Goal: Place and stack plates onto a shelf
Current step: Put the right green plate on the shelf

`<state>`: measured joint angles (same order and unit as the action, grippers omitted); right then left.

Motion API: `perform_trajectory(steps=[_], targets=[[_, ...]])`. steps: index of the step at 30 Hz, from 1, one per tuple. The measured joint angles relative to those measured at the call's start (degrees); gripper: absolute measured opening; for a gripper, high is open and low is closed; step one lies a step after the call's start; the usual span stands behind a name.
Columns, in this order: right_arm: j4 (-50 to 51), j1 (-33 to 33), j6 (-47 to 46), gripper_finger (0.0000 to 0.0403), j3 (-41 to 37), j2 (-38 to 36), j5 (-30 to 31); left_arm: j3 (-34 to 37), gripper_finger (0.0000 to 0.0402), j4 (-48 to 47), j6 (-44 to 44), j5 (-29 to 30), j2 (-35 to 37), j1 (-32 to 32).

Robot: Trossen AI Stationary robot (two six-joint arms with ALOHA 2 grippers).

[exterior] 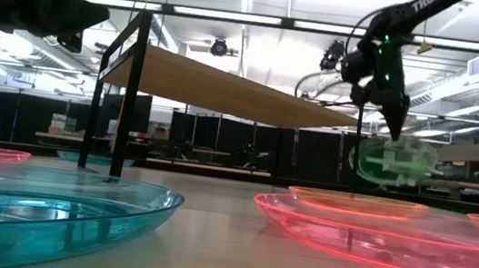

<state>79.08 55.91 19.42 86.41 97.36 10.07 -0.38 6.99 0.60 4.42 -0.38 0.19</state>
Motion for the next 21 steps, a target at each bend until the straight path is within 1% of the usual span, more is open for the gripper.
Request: perform_trajectory(steps=[8, 14, 18, 21], targets=[[5.5, 0.0, -0.6, 0.0009, 14.8, 0.0, 3.4, 0.0, 0.0013, 0.0, 0.0, 0.0, 0.0, 0.0], [7.9, 0.0, -2.8, 0.0009, 26.5, 0.0, 3.4, 0.0, 0.0013, 0.0, 0.0, 0.0, 0.0, 0.0], [8.3, -0.4, -5.0, 0.0009, 33.3, 0.0, 1.6, 0.0, 0.0013, 0.0, 0.0, 0.0, 0.0, 0.0], [8.3, -0.8, -7.7, 0.0009, 37.2, -0.1, -1.7, 0.0, 0.0013, 0.0, 0.0, 0.0, 0.0, 0.0]])
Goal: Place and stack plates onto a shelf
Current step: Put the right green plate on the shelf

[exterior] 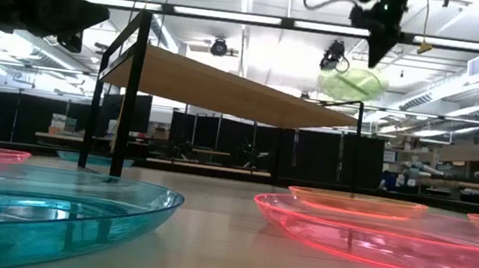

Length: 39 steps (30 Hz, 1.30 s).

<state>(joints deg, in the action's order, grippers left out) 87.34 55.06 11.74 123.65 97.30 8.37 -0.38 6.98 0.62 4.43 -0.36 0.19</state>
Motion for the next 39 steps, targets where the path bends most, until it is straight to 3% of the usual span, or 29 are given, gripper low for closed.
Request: perform_trajectory(steps=[7, 25, 39], targets=[[-0.3, -4.0, -4.6, 0.0009, 4.4, 0.0, -7.1, 0.0, 0.0013, 0.0, 0.0, 0.0, 0.0, 0.0], [-3.3, -21.7, -9.3, 0.0009, 4.5, 0.0, -8.1, 0.0, 0.0013, 0.0, 0.0, 0.0, 0.0, 0.0], [-5.5, -27.9, -10.7, 0.0009, 2.5, 0.0, -8.1, 0.0, 0.0013, 0.0, 0.0, 0.0, 0.0, 0.0]])
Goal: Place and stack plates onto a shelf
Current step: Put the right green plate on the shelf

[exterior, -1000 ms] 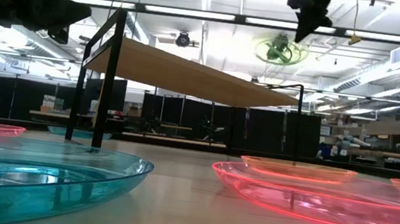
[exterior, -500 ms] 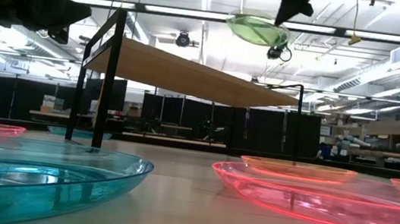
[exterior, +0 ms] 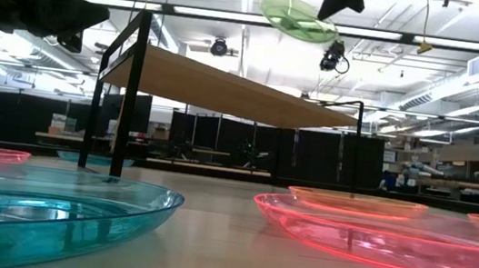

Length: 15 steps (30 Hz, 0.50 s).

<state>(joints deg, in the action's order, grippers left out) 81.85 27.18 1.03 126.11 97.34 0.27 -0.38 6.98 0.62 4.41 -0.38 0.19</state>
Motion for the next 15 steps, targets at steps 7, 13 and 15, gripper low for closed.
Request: perform_trajectory(steps=[7, 13, 15], targets=[[-4.1, 0.1, 0.0, 0.0009, -9.7, 0.1, 0.0, 0.0, 0.0013, 0.0, 0.0, 0.0, 0.0, 0.0], [-10.9, 1.1, 0.5, 0.0009, -18.7, 0.1, -4.0, 0.0, 0.0013, 0.0, 0.0, 0.0, 0.0, 0.0], [-12.4, 1.6, 0.5, 0.0009, -21.1, 0.1, -5.0, 0.0, 0.0013, 0.0, 0.0, 0.0, 0.0, 0.0]])
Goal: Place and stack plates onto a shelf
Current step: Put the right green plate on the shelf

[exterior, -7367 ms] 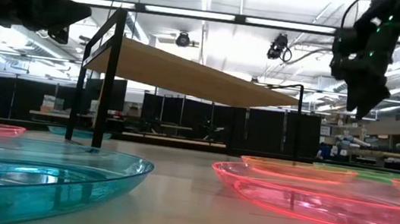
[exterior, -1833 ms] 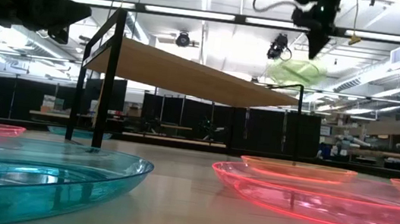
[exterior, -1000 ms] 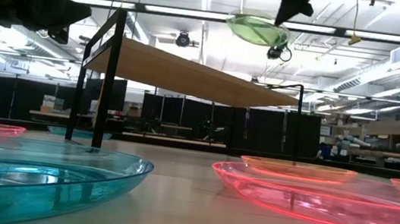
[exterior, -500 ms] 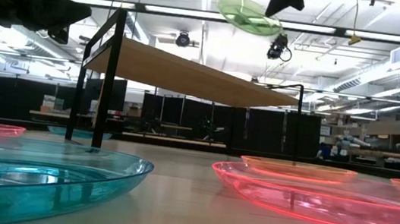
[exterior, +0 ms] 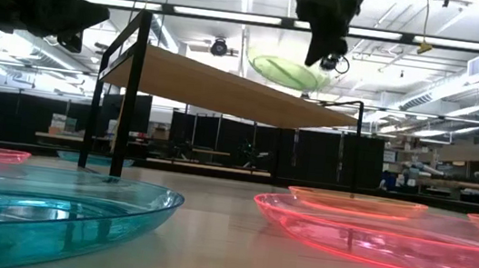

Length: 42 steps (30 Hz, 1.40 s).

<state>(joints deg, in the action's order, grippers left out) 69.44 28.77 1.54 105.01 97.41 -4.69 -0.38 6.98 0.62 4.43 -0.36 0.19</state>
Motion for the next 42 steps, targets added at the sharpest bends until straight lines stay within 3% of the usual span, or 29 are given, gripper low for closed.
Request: perform_trajectory(steps=[16, 42], targets=[[-6.5, 3.3, -0.4, 0.0009, -8.0, 0.0, -1.5, 0.0, 0.0013, 0.0, 0.0, 0.0, 0.0, 0.0], [-8.3, 3.3, -0.3, 0.0024, -8.2, 0.0, -0.4, 0.0, 0.0013, 0.0, 0.0, 0.0, 0.0, 0.0]])
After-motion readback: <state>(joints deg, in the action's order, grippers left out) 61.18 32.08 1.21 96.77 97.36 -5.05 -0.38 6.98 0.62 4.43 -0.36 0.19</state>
